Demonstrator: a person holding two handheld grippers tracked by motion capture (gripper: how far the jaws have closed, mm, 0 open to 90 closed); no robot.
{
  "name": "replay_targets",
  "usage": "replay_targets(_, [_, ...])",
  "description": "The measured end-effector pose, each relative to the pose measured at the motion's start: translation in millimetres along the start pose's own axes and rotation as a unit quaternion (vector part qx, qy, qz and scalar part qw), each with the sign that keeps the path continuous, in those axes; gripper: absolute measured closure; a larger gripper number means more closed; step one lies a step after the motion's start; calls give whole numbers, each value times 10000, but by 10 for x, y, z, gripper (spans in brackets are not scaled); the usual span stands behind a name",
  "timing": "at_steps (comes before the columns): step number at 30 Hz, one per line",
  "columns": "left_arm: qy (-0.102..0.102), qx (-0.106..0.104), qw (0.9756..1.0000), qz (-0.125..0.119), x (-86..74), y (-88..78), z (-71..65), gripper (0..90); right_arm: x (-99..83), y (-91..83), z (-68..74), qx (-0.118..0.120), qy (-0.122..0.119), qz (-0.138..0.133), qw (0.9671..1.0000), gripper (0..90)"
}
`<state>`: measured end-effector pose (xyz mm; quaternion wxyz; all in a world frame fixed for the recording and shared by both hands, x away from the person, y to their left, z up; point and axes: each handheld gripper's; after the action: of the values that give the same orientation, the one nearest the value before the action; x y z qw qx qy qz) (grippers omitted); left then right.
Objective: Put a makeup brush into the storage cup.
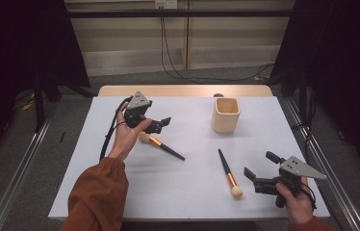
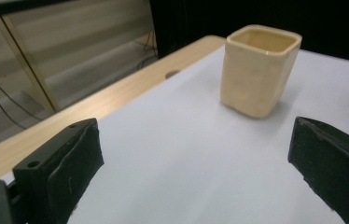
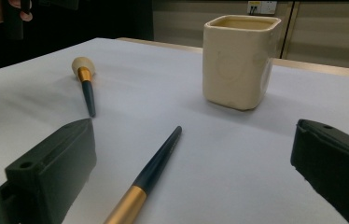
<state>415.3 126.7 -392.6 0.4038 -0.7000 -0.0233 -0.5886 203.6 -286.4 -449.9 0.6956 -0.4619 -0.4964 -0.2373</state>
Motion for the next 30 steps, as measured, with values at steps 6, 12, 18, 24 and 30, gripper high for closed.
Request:
replay_targets(6, [57, 6, 9993, 365, -8, -1, 55, 28, -4, 9, -4, 6, 10, 12, 10000, 1])
replay_targets(12, [236, -1, 9965, 801, -16, 9, 76, 35, -5, 10, -3, -7, 18, 17, 10000, 1])
replay_targets(18, [466, -16, 9913, 1233, 48, 17, 64, 40, -5, 15, -3, -4, 0, 26, 10000, 1])
replay_targets(24, [616, -238, 9841, 1649, 90, 72, 63, 40, -9, 17, -8, -25, 5, 60, 10000, 0])
replay_targets(30, [800, -368, 9737, 2102, 129, 167, 71, 52, -14, 29, -4, 11, 8, 120, 9999, 1])
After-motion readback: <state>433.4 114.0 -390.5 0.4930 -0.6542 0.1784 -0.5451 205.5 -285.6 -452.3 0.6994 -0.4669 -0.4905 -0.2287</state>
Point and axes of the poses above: each handheld gripper's, and its own axes: y roughly forward along the jaws, x roughly out of its top, z roughly to its left, and after that the axes turned 7 degrees about z, right-handed
